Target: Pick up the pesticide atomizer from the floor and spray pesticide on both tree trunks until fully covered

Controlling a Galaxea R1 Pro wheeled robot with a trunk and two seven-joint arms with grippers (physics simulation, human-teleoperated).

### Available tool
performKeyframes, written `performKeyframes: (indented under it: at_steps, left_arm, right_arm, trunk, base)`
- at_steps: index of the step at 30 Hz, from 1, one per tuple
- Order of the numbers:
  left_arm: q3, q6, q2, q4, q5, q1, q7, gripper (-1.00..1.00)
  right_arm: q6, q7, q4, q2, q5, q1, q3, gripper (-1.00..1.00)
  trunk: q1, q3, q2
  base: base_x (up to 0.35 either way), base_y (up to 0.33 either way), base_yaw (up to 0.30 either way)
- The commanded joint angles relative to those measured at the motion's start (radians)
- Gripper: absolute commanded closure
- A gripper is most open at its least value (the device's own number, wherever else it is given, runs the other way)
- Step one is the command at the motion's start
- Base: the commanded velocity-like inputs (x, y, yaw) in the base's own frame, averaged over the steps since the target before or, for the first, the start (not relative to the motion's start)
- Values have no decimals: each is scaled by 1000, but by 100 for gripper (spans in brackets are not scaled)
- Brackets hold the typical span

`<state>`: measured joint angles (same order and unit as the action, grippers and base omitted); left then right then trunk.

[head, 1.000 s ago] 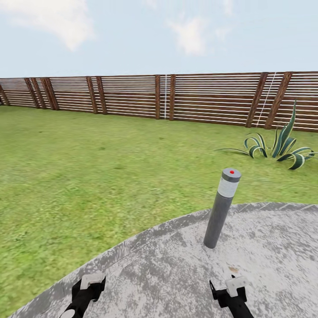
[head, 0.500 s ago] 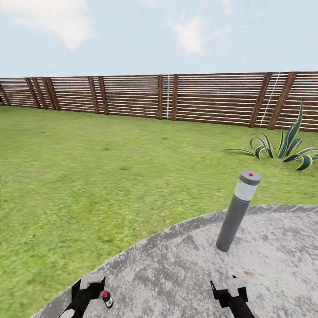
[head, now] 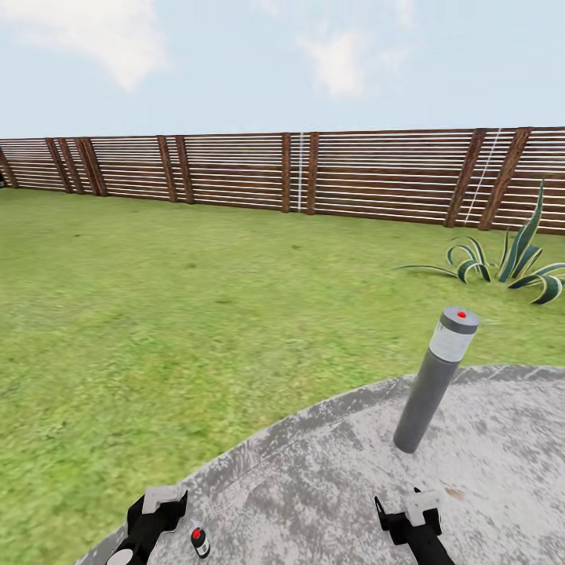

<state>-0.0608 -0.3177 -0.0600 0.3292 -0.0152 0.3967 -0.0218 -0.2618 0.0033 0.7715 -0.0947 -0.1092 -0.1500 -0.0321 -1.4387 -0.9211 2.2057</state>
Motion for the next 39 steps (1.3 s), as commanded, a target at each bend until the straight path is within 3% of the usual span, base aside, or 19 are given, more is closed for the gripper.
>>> performKeyframes:
  at_steps: [1,10,18,27,39]
  left_arm:
    - [0,-3,0,-1,-2,1,-1,-100]
    - [-1,-4,0,-1,-4,1,0,-100]
    - [9,-5,1,-1,1,1,2,-100]
    - [8,-4,-1,-1,0,1,3,-100]
    - [10,-4,-2,-7,4,1,2,-100]
  right_arm:
    - [-2,0,1,0,-7,0,0,-100]
    - [-3,0,2,0,-7,0,0,-100]
    - [-4,0,1,0,-7,0,0,-100]
    - [-3,-2,7,4,-6,0,-3,-100]
    - [-4,-2,6,4,-6,0,-2,-100]
  trunk:
    - [0,-1,0]
    - [0,-1,0]
    - [0,-1,0]
    - [0,-1,0]
    - [-46,-40,84]
  base:
    - [247,217,0]
    - [100,222,-136]
    - [3,24,-283]
    - [0,1,-41]
    - [0,0,-60]
